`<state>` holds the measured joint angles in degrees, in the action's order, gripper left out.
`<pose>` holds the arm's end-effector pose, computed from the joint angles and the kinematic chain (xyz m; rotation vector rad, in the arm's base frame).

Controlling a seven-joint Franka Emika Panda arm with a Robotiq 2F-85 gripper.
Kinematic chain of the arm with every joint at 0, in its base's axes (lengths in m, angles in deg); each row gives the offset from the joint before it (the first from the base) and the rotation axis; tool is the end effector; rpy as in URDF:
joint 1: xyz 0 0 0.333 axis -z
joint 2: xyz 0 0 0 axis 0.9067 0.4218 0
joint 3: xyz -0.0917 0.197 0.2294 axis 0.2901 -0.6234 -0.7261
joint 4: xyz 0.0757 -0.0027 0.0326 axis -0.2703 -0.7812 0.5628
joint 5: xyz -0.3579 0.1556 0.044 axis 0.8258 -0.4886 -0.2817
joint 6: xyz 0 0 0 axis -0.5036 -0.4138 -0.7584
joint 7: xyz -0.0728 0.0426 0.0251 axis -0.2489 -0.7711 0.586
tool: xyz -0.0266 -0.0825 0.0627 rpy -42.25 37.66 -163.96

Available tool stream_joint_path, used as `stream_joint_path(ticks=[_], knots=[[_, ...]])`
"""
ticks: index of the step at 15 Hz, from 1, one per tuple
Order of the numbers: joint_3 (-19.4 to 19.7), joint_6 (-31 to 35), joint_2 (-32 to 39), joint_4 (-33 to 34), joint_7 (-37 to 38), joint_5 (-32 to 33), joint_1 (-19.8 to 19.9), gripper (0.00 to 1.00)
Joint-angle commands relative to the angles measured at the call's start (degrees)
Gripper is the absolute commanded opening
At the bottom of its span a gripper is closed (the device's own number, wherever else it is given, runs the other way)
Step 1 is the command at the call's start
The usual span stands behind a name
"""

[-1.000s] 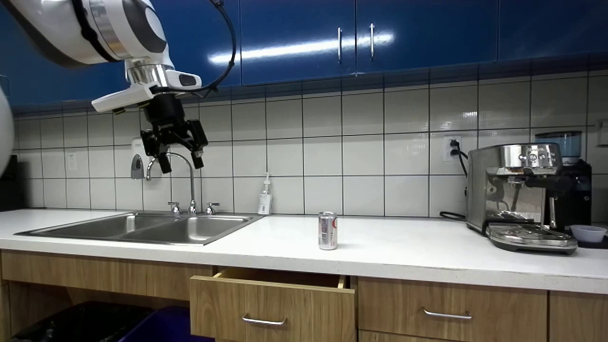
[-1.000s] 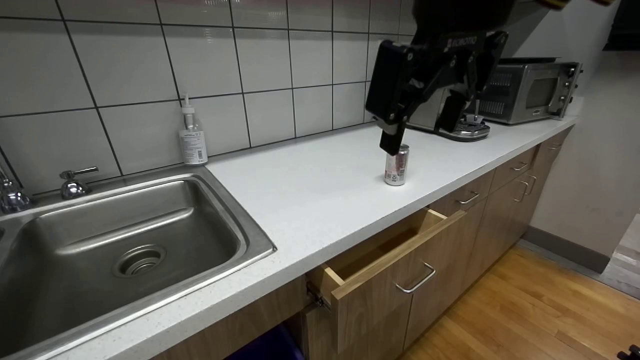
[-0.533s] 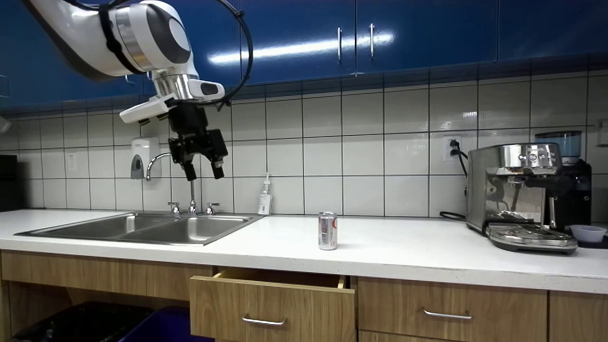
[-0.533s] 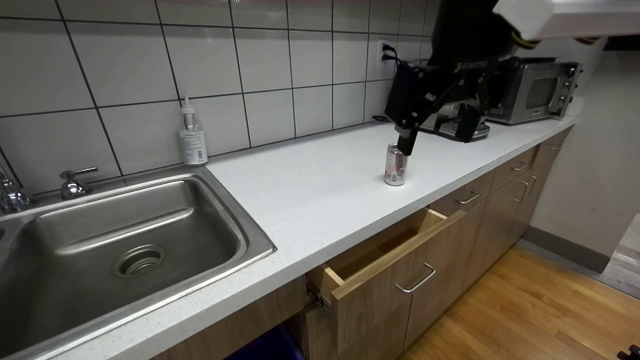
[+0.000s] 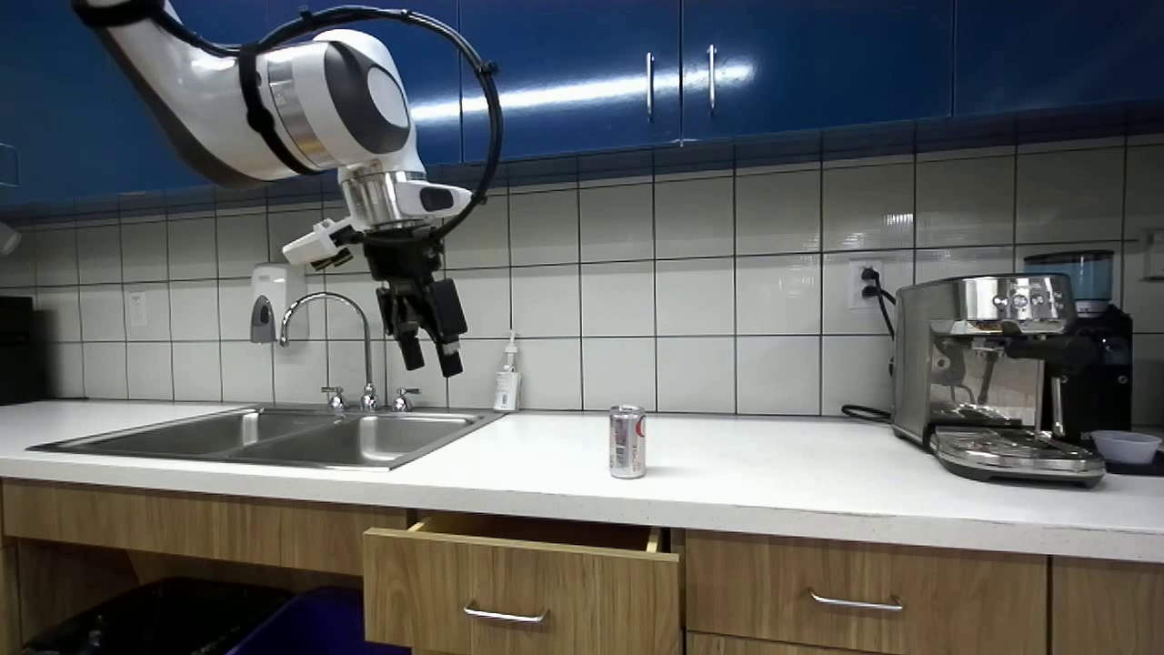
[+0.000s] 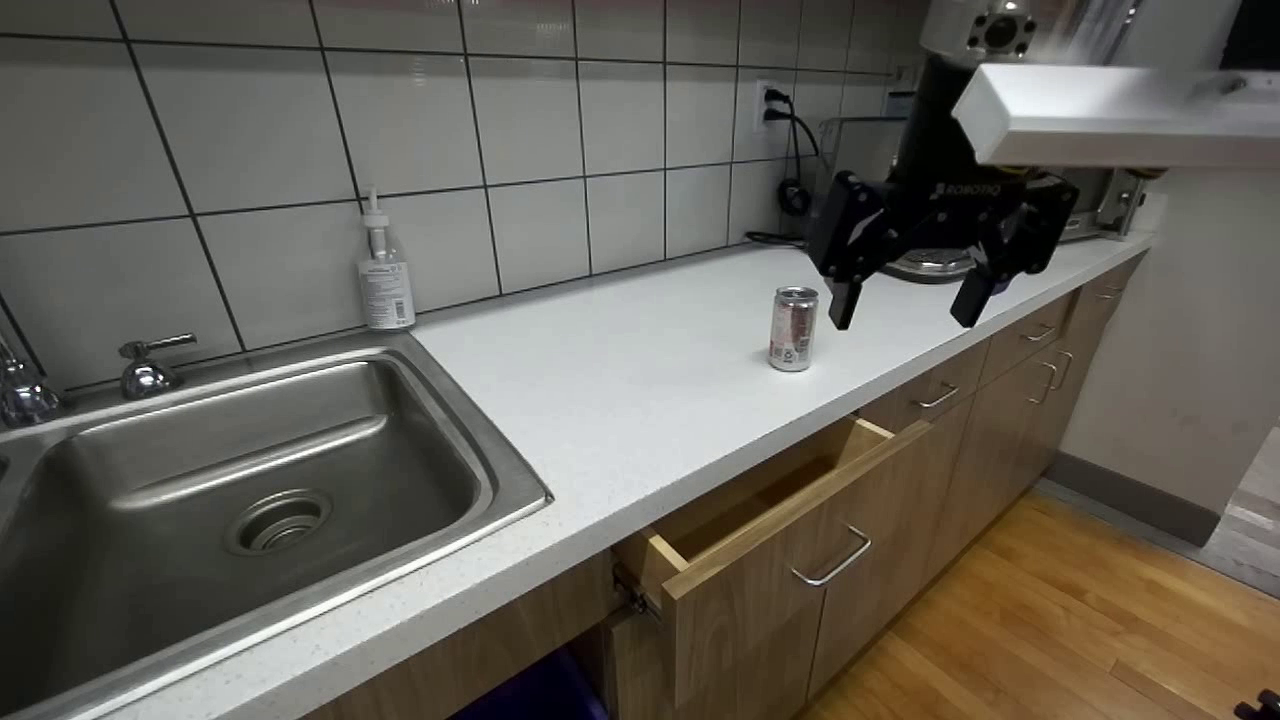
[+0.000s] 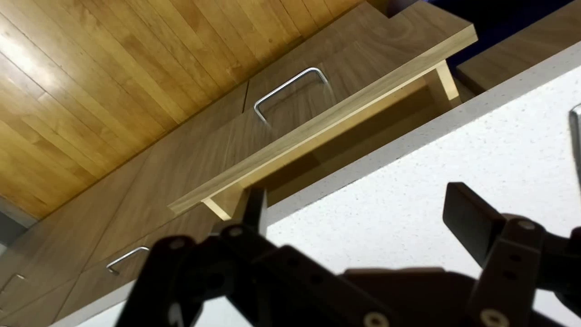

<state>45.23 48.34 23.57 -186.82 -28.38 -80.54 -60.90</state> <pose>0.4383 0.0422 0.4155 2.9468 -0.8099 0.3933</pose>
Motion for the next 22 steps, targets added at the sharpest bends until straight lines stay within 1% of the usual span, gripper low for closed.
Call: stream_joint_path(ticks=[1,5,9,11,13,15,17,22], knots=[[0.0,4.4,1.2,-2.1,6.9,0.2,1.7,1.0],[1.0,9.2,3.3,-3.8,12.8,0.3,3.0,1.0],[2.7,13.9,6.1,-4.4,15.6,0.2,3.9,1.0],[3.3,15.5,7.9,-4.0,16.7,1.3,4.8,1.0],[3.8,16.0,9.5,-3.4,18.4,2.4,5.7,1.0],[4.6,15.2,11.2,-2.5,19.9,2.1,6.1,1.0],[5.5,14.6,12.9,-1.3,21.2,2.2,6.1,1.0],[8.1,15.7,17.1,1.7,22.5,2.6,5.2,1.0]])
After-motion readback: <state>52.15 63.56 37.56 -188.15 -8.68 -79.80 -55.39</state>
